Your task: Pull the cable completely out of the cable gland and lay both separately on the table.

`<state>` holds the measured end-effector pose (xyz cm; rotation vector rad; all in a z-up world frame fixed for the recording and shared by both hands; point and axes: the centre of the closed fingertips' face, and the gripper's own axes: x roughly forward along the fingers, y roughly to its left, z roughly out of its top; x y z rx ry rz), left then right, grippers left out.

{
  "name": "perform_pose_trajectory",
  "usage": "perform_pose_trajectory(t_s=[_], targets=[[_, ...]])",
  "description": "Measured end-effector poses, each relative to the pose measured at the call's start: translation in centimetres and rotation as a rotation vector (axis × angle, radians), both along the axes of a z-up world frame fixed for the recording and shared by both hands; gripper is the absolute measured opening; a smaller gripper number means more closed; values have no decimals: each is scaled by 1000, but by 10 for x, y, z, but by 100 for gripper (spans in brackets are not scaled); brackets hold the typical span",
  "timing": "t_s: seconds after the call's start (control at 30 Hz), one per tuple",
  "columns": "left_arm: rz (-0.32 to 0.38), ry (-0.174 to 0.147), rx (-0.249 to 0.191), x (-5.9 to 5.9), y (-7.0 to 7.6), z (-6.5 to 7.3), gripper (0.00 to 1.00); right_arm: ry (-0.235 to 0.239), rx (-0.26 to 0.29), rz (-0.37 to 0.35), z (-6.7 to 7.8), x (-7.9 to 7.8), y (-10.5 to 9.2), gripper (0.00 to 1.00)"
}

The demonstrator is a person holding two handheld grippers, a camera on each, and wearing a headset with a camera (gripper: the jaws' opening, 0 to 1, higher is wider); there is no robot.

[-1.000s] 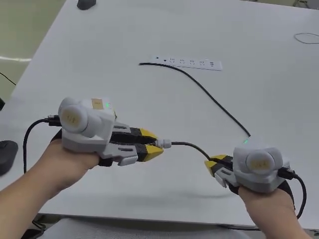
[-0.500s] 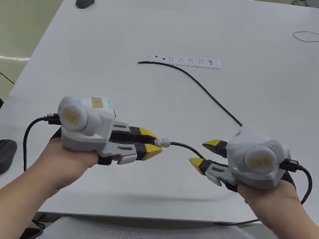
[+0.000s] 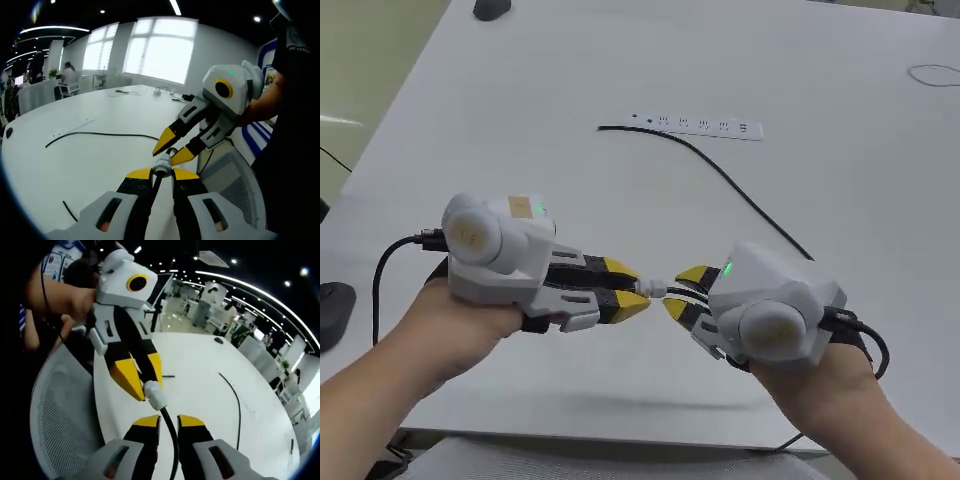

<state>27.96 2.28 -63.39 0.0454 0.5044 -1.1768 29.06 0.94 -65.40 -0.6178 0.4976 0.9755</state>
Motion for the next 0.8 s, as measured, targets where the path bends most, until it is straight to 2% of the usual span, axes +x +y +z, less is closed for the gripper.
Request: perform_pose_trajectory(t_s=[0.43,0.8], targets=[[-8,-4,-2,1,-1,-1,15,12,7,-4,-1,-1,-1,1],[-6,-6,1,1,-1,-2,15,63,49,-61,-5,1,-8,0]])
